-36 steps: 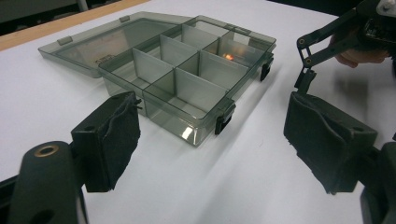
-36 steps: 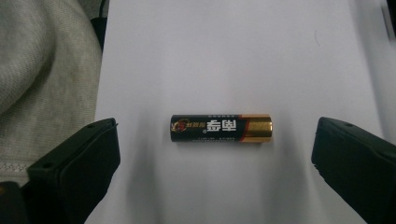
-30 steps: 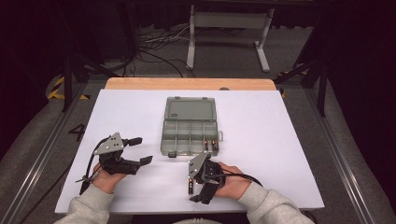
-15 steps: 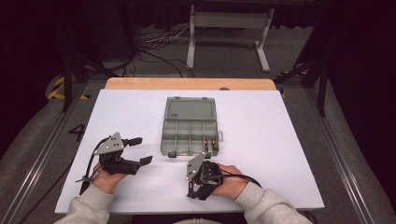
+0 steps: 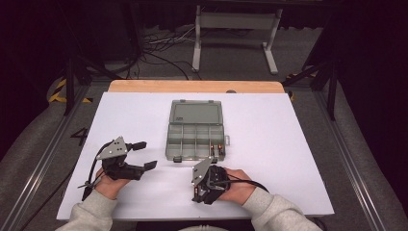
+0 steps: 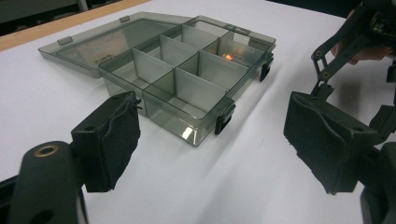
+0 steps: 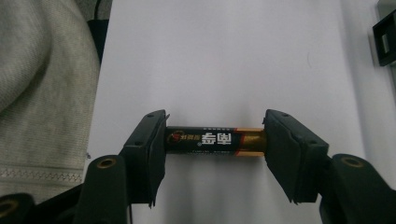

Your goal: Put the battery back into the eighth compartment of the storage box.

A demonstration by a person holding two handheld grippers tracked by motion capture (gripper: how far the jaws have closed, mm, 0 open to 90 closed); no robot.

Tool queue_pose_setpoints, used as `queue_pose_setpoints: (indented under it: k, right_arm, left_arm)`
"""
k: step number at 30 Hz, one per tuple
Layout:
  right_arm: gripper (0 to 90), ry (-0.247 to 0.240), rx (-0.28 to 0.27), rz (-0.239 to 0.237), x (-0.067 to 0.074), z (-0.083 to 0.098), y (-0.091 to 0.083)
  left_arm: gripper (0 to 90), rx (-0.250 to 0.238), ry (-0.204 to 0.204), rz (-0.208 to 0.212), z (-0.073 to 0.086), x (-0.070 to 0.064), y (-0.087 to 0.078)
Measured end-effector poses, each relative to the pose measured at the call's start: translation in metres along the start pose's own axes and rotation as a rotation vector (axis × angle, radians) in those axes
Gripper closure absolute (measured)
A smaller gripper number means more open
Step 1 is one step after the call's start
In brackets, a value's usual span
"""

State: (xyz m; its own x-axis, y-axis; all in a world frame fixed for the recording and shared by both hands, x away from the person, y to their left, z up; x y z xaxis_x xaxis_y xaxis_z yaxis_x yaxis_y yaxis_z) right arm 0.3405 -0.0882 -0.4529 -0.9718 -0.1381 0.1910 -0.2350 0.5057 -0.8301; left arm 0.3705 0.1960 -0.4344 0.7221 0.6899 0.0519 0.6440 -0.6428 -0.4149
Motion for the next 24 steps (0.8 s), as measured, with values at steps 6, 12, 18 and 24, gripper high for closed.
queue_pose_setpoints:
  k: [6,12,18,24]
  right_arm:
    - [41.4,-0.006,-0.029,0.01,0.001,-0.003,-0.012]
    - [41.4,-0.01,-0.037,0.02,0.002,-0.005,-0.025]
    - [41.4,-0.019,-0.05,0.034,0.002,-0.009,-0.038]
    - [41.4,-0.026,-0.061,0.051,0.0,-0.011,-0.052]
  left_arm:
    - [18.8,-0.001,-0.001,-0.001,0.0,0.0,0.0]
    - [18.9,0.0,0.0,-0.001,0.0,0.0,0.0]
    - [18.9,-0.002,-0.002,-0.003,0.0,0.0,0.001]
    - [18.9,-0.003,-0.004,-0.002,0.0,0.0,0.001]
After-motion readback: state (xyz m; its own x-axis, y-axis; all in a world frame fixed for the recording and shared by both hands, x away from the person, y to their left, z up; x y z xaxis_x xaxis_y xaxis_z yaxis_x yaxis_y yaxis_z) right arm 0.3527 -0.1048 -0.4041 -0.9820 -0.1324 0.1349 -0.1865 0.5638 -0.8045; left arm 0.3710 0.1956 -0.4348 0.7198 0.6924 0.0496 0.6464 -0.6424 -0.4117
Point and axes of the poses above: each handheld gripper's, and its own axes: y roughly forward along the jaws, z roughly out of its underside, x roughly to its left, the point moved 2 cm from there along y, roughly forward along the jaws, and after that the axes turned 14 degrees about -z, right-handed, at the moved point
